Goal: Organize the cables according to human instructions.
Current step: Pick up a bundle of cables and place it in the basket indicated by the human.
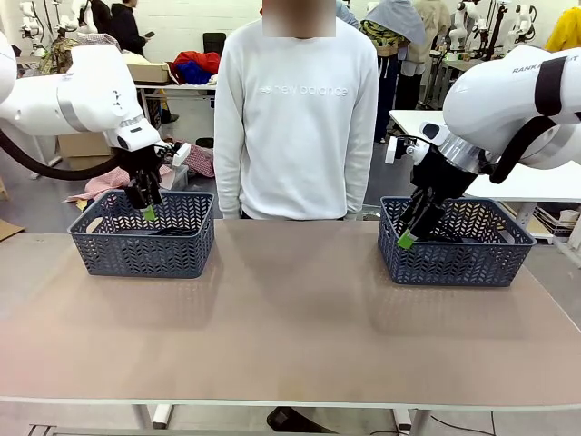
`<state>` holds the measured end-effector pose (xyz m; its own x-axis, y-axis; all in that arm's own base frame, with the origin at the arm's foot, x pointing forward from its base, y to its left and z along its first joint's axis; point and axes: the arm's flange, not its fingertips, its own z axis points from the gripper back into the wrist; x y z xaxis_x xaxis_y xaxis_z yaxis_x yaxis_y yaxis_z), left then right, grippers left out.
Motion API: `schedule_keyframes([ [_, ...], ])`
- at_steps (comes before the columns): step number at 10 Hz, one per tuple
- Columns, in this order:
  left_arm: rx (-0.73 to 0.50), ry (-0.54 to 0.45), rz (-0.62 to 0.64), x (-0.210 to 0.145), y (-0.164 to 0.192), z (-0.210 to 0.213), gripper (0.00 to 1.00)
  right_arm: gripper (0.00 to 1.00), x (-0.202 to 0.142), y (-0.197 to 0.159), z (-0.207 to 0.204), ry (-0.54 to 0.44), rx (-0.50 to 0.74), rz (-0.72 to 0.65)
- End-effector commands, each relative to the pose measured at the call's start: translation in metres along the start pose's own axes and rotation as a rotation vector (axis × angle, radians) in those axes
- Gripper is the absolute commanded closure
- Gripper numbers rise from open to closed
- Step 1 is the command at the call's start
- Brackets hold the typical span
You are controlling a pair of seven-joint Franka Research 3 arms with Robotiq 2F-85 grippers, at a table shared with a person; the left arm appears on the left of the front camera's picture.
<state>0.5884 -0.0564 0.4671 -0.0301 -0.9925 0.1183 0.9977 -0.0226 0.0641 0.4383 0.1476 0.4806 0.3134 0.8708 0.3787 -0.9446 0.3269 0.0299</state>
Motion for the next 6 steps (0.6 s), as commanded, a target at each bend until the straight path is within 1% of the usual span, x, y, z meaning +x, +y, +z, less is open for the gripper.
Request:
schedule_keyframes([
  [1, -0.035, -0.009, 0.014, 0.006, 0.008, 0.011, 0.00, 0.00, 0.001, 0.000, 0.002, -0.002, -0.006, -0.001],
  [3, -0.040, 0.006, 0.014, 0.011, 0.010, 0.017, 0.00, 0.00, 0.001, 0.000, 0.002, -0.002, -0.006, -0.001],
  [5, -0.027, -0.039, 0.033, 0.012, 0.010, 0.022, 0.00, 0.00, 0.001, 0.000, 0.002, -0.002, -0.006, -0.001],
  [6, -0.031, -0.076, 0.101, 0.010, 0.008, 0.023, 0.00, 0.00, 0.001, 0.000, 0.002, -0.002, -0.006, -0.001],
])
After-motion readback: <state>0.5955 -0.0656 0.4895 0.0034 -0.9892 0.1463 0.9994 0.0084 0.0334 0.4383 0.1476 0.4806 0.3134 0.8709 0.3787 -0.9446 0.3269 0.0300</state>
